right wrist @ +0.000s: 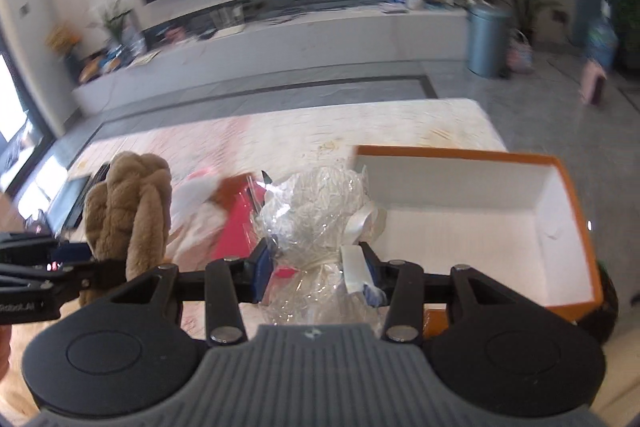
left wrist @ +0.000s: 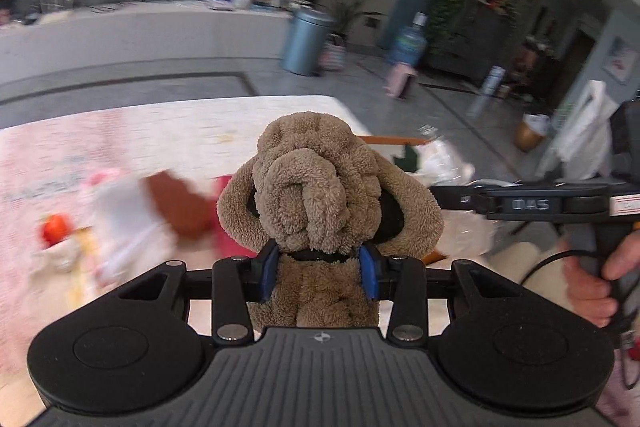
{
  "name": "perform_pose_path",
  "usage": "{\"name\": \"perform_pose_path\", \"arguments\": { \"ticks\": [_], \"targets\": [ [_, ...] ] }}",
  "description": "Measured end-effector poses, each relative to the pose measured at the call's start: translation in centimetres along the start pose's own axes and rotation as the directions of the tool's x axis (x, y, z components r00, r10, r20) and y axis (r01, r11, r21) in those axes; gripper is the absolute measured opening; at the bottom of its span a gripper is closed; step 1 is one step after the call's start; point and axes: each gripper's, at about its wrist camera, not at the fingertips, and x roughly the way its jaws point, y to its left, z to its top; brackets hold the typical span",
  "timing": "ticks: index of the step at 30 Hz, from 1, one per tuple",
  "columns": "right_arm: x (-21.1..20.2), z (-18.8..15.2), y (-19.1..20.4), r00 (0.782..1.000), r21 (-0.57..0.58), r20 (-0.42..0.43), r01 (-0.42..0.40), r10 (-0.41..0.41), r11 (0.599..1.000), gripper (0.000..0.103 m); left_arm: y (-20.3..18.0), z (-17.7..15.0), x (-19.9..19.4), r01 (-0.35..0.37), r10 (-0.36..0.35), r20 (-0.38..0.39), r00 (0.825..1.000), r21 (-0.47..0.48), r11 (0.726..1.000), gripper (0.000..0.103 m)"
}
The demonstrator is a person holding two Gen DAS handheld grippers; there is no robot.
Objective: Organize soft objects
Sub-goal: 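Carry the plush dog and plastic bag into the orange box and release both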
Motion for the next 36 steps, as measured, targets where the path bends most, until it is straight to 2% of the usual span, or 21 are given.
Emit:
{"name": "perform_pose_path", "arguments": {
  "ticks": [4,8,12,15,19,23,28,32,34,36],
  "targets": [
    [0.7,1.8,-4.2,1.000,0.126,-0.016,-0.003,0.005,0.992,0.044,-2.2,3.5,4.7,0.082,-0.081,-0.061,0.995,0.012,0.997,0.047],
    [2.7,3.2,-7.3,0.999,0.183,-0.047,0.021,-0.012,0.983,0.044,-3.8,5.7,10.2,0.095,-0.096,-0.150,0.984,-0.016,0.995,0.047],
    [6.4,3.6,-9.9,0.992,0.191,-0.118,0.067,-0.045,0.979,0.044,-4.3,6.5,15.9,0.056,-0.074,-0.247,0.966,-0.076,0.996,0.047],
    [9.6,3.3,-13.1,0.975,0.213,-0.206,0.122,-0.078,0.969,0.044,-4.7,7.0,19.0,0.014,-0.036,-0.291,0.956,-0.079,0.997,0.047],
    [12.5,2.5,-16.1,0.958,0.298,-0.286,0.117,-0.028,0.947,0.044,-6.6,7.0,20.9,-0.059,0.056,-0.338,0.939,0.001,0.998,0.047],
    [15.2,2.1,-17.3,0.936,0.296,-0.352,0.137,-0.025,0.945,0.044,-6.9,6.3,23.3,-0.088,0.095,-0.403,0.910,0.036,0.995,0.047],
    [17.1,1.5,-18.4,0.911,0.267,-0.411,0.151,-0.030,0.952,0.046,-7.7,5.2,25.2,-0.121,0.149,-0.432,0.890,0.090,0.989,0.048],
    [17.7,1.0,-18.1,0.897,0.192,-0.434,0.179,-0.080,0.965,0.051,-8.6,4.8,25.3,-0.134,0.182,-0.423,0.887,0.142,0.981,0.051],
    [17.9,0.9,-18.2,0.892,0.178,-0.445,0.182,-0.086,0.967,0.053,-9.0,4.6,25.6,-0.145,0.204,-0.416,0.886,0.170,0.975,0.057],
    [18.1,0.9,-18.4,0.890,0.176,-0.448,0.179,-0.083,0.968,0.055,-9.0,4.8,25.8,-0.142,0.205,-0.414,0.887,0.178,0.974,0.057]
  ]
}}
